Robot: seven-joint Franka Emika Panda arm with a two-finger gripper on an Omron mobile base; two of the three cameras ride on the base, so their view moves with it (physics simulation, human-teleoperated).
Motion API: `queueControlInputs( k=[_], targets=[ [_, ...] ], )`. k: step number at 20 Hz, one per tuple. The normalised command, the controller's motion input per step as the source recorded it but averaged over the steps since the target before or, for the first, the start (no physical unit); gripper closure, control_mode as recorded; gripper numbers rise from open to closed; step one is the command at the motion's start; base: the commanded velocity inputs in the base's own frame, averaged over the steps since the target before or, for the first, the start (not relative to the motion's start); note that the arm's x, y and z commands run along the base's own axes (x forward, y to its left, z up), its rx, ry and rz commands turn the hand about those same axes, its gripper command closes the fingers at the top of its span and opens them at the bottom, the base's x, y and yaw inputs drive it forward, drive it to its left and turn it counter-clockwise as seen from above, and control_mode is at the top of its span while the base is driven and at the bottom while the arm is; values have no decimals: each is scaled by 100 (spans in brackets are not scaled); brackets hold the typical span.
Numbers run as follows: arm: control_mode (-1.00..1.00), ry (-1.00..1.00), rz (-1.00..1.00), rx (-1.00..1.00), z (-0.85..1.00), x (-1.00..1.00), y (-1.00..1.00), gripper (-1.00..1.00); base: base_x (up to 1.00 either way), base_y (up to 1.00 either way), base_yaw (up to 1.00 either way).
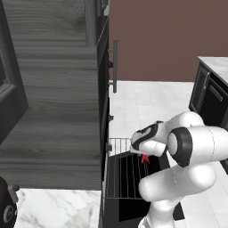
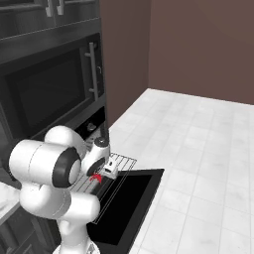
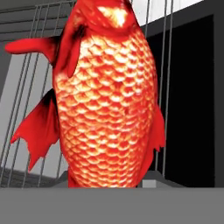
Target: Place the fish on the rack of the oven, and slide the rack back inside. Close the oven door.
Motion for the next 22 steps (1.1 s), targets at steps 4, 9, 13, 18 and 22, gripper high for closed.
queueControlInputs(
  k=[4,9,13,18,22],
  targets=[
    [-100,-8,-8,0,-66,0,0,100,0,0,0],
    [-100,-8,-8,0,-64,0,5,100,0,0,0],
    [-100,-6,-6,0,-46,3,12,100,0,0,0],
    [-100,-9,-2,0,-54,9,3,100,0,0,0],
    [-100,-13,0,0,-58,4,0,100,0,0,0]
  ],
)
